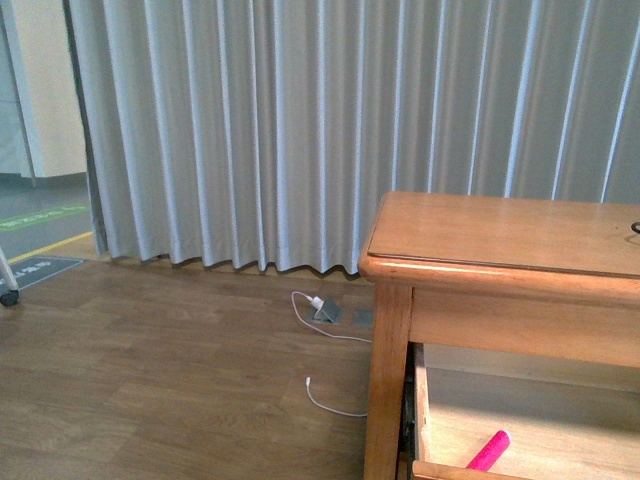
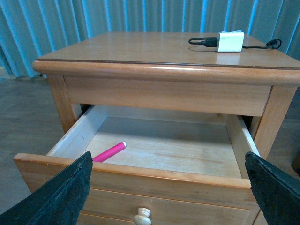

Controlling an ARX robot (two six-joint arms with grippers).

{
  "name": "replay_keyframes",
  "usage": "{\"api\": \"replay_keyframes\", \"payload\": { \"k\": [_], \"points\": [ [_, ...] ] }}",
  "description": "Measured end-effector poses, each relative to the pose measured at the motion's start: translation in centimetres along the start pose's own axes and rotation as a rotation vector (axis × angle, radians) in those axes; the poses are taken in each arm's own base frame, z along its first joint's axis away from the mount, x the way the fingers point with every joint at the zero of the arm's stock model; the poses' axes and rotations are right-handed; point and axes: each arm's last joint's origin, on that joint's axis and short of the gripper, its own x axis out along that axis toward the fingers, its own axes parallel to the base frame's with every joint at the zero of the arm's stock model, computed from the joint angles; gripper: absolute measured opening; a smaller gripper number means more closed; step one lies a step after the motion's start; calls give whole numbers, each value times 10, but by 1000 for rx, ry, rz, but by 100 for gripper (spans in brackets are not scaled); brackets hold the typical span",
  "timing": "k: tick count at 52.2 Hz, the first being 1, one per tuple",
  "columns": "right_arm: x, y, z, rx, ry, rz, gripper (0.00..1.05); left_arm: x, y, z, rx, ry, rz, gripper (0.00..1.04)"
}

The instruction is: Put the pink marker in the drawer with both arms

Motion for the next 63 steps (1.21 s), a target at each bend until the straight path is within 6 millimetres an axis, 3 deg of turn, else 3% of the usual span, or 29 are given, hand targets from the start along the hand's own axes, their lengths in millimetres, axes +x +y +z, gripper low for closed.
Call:
{"api": "replay_keyframes", "payload": {
  "k": [7, 13, 19, 27, 35, 46, 63],
  "points": [
    [0, 0, 0, 0, 0, 0, 96, 0, 0, 0, 0, 0, -1, 5],
    [0, 0, 0, -4, 0, -4, 96, 0, 0, 0, 0, 0, 0, 25],
    [1, 1, -5, -154, 80, -133, 96, 0, 0, 0, 0, 0, 0, 47],
    [6, 6, -9, -185, 284, -11, 96, 0, 0, 0, 0, 0, 0, 73],
    [23, 13, -10, -188, 437, 69, 96, 0, 0, 0, 0, 0, -1, 99],
    [61, 22, -24, -211, 608, 111, 96, 0, 0, 0, 0, 0, 0, 99],
    [113, 36, -34, -219, 684, 84, 96, 0, 0, 0, 0, 0, 0, 99]
  ]
}}
